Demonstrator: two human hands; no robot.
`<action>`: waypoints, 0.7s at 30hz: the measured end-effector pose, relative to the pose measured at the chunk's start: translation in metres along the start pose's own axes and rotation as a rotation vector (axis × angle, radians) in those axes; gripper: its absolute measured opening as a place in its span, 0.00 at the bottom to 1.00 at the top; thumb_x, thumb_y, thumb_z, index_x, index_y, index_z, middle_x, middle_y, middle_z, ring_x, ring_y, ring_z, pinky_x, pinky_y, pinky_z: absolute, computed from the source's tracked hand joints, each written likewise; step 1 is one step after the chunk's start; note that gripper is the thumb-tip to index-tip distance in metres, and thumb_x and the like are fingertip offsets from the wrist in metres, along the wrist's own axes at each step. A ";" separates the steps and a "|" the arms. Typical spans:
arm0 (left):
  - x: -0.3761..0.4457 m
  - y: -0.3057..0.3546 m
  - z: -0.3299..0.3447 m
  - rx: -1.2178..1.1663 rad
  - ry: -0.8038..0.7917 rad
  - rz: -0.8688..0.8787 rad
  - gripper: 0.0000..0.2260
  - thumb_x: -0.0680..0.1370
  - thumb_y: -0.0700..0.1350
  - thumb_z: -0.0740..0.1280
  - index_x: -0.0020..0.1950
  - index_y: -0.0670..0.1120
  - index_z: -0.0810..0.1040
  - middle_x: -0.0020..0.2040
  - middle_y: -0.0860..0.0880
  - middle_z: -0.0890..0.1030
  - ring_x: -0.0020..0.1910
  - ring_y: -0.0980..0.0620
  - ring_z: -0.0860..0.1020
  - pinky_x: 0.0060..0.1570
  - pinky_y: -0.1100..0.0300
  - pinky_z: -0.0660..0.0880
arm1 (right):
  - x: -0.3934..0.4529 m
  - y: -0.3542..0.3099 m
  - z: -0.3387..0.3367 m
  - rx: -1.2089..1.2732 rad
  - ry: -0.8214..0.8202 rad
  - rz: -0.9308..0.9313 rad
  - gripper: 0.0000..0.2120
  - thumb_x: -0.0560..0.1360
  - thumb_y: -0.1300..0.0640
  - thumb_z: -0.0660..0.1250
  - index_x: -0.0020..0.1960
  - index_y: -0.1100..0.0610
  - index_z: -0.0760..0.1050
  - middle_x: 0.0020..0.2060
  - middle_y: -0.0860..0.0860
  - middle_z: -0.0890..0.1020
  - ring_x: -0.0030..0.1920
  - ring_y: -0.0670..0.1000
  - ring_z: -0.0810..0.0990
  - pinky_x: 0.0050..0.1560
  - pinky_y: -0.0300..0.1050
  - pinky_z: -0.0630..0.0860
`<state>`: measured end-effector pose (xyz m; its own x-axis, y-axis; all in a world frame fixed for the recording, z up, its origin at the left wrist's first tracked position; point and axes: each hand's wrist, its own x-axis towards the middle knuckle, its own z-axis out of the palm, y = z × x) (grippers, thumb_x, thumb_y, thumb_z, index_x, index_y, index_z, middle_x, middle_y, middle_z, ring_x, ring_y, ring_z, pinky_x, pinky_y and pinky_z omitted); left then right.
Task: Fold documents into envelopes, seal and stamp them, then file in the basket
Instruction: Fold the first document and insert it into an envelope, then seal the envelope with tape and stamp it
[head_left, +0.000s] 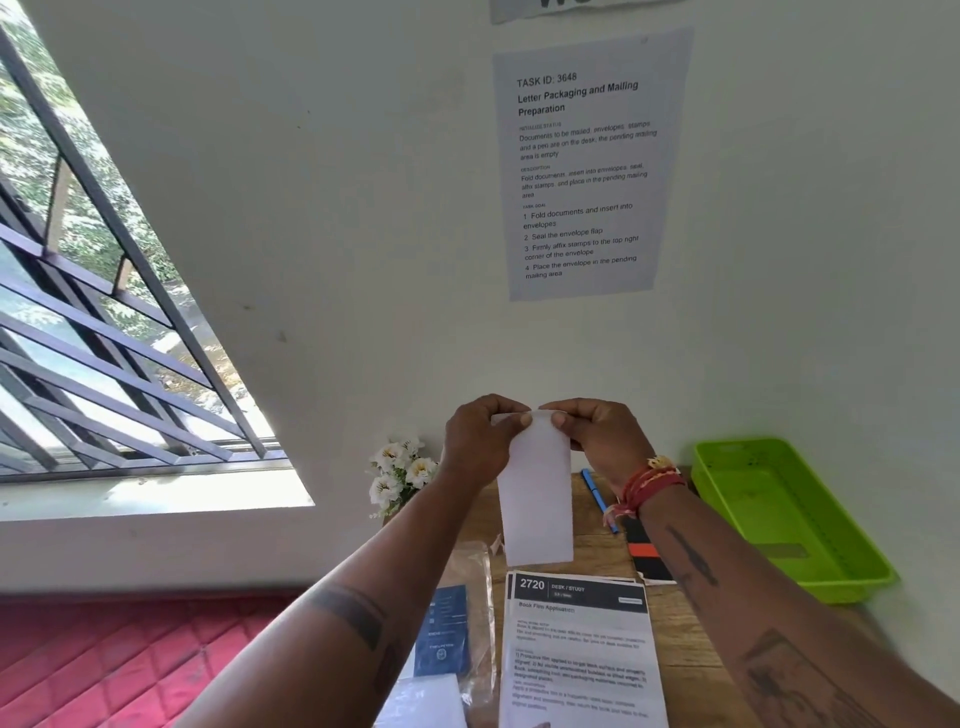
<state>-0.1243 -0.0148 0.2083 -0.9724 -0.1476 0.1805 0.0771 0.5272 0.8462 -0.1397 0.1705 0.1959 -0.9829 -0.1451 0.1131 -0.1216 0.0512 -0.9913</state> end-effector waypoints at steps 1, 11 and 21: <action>0.001 -0.002 -0.001 0.013 -0.004 -0.003 0.04 0.79 0.49 0.73 0.46 0.59 0.86 0.41 0.66 0.82 0.42 0.74 0.77 0.36 0.77 0.69 | 0.000 0.003 -0.001 -0.007 0.011 0.000 0.16 0.79 0.62 0.69 0.44 0.42 0.87 0.48 0.46 0.88 0.52 0.51 0.85 0.53 0.46 0.83; -0.010 0.001 0.019 -0.131 0.250 -0.339 0.11 0.78 0.55 0.73 0.45 0.50 0.76 0.45 0.49 0.83 0.47 0.45 0.83 0.42 0.54 0.78 | -0.012 0.007 0.014 -0.277 0.242 -0.071 0.10 0.80 0.56 0.68 0.58 0.49 0.86 0.55 0.45 0.86 0.57 0.47 0.82 0.63 0.46 0.78; -0.008 -0.007 0.022 -0.296 0.051 -0.532 0.14 0.82 0.46 0.68 0.37 0.46 0.76 0.40 0.44 0.81 0.43 0.41 0.84 0.50 0.45 0.84 | -0.049 0.019 0.039 -0.700 -0.032 -0.487 0.08 0.79 0.54 0.67 0.53 0.46 0.84 0.46 0.43 0.86 0.47 0.45 0.82 0.50 0.47 0.77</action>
<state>-0.1222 0.0010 0.1904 -0.8831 -0.3704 -0.2878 -0.3514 0.1159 0.9290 -0.0883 0.1397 0.1692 -0.7959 -0.3367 0.5031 -0.5971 0.5732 -0.5611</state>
